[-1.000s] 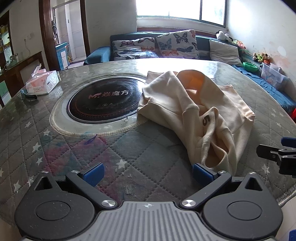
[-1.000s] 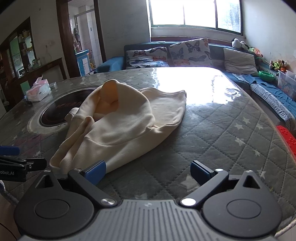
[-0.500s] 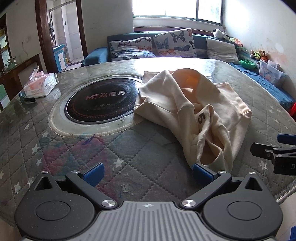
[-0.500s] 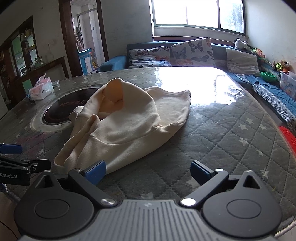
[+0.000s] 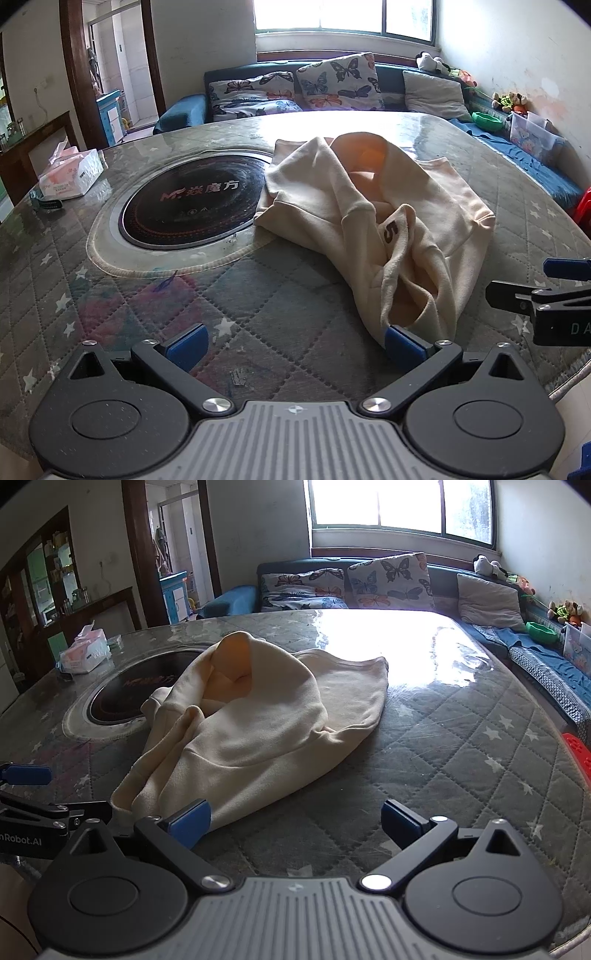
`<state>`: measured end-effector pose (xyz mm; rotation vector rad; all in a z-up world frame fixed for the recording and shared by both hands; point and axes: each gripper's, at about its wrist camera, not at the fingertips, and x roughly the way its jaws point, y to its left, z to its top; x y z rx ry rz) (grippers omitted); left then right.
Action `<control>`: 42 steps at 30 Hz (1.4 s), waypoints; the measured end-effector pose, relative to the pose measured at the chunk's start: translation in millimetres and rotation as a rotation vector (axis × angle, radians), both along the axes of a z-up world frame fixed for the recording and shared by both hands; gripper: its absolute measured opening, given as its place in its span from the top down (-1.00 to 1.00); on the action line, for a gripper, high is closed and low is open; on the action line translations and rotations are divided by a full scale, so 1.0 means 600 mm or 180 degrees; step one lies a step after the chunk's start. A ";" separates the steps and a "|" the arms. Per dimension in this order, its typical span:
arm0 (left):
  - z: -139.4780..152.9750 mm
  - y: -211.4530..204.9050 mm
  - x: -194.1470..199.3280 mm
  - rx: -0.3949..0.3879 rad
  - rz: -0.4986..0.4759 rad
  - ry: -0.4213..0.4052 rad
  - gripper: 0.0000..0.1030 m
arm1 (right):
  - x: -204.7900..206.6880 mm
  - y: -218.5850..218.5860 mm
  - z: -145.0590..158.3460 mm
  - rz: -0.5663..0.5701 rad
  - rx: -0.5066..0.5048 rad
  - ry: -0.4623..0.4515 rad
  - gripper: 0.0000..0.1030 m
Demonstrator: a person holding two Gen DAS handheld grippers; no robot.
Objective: Fold clothes
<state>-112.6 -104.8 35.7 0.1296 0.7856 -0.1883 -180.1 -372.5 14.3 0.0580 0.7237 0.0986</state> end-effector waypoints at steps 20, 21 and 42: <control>0.004 -0.002 0.009 -0.0005 -0.0022 -0.0011 -1.00 | 0.011 -0.001 0.007 0.0048 -0.0032 -0.0024 -0.95; 0.005 -0.002 0.010 -0.0006 -0.0021 -0.0014 -1.00 | 0.013 0.000 0.008 0.0057 -0.0047 -0.0032 -0.95; 0.035 -0.005 0.106 0.0012 -0.0015 -0.0100 -1.00 | 0.151 -0.003 0.036 0.0241 -0.0223 -0.0087 -0.84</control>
